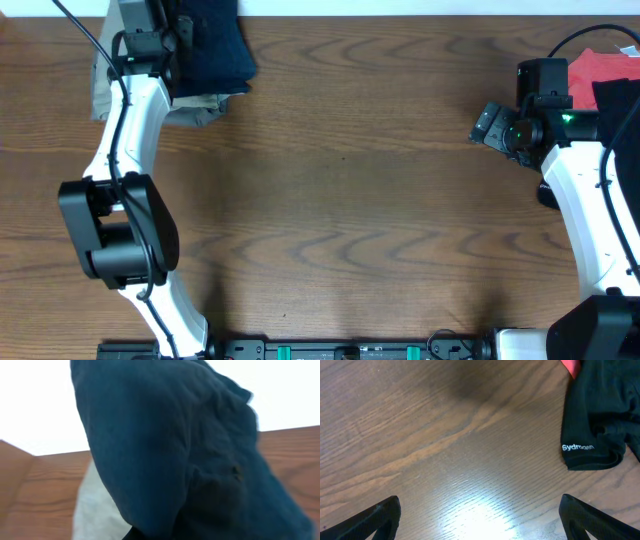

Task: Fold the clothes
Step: 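Lower the navy trousers onto the stack and adjust with left gripper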

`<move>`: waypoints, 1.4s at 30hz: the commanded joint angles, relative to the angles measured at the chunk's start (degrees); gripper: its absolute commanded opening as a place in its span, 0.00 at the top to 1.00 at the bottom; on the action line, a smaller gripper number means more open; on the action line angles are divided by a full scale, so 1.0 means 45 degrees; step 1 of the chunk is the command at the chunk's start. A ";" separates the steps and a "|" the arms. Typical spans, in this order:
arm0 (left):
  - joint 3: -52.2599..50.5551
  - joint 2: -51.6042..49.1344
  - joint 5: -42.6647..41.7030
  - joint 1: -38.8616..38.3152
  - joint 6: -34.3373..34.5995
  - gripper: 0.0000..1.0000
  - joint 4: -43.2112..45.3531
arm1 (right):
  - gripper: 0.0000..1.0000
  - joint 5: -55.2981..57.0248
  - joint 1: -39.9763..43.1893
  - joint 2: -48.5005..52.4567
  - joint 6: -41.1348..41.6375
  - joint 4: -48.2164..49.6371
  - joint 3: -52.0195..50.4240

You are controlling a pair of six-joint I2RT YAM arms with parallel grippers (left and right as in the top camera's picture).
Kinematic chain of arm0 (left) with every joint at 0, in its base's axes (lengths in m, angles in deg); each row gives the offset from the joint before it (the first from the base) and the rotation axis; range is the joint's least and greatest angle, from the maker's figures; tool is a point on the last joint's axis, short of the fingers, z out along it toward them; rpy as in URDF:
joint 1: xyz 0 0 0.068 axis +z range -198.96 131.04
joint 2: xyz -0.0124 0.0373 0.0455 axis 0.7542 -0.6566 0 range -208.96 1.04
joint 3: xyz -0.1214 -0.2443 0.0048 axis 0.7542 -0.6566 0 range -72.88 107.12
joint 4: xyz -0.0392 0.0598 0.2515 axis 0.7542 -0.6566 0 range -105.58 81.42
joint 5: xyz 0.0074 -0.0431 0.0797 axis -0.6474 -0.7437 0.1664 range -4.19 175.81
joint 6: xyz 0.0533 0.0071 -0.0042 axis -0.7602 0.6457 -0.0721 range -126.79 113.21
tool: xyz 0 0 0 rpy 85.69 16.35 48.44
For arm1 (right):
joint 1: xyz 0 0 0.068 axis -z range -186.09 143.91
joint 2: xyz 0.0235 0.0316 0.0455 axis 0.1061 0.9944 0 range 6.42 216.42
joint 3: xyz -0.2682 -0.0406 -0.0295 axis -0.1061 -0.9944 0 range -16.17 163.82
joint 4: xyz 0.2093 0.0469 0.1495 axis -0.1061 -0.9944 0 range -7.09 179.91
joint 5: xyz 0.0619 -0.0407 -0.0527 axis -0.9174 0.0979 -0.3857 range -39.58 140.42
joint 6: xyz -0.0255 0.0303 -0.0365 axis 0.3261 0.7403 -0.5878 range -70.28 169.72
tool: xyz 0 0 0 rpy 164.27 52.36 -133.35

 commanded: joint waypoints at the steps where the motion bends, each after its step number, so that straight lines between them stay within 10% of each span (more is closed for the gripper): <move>1: 0.0398 -0.0068 0.1088 0.0141 -0.0646 0.94 0.0408 | 0.01 0.0049 -0.0024 -0.0010 0.0092 0.0005 0.0024; 33: 0.0393 -0.2472 0.1632 0.1783 -0.1729 0.89 0.2812 | 0.01 0.0049 -0.0024 -0.0010 0.0092 0.0005 0.0024; 35: 0.0398 -0.2667 0.1632 0.1948 -0.1729 0.79 0.3128 | 0.01 0.0049 -0.0024 -0.0010 0.0092 0.0005 0.0024; 39: 0.0398 -0.2822 0.1685 0.2278 -0.1729 0.02 0.3269 | 0.01 0.0044 -0.0024 -0.0010 0.0092 0.0005 0.0024; 42: 0.0398 -0.2701 0.1855 0.2361 -0.1724 0.02 0.3288 | 0.01 0.0044 -0.0024 -0.0010 0.0087 0.0005 0.0024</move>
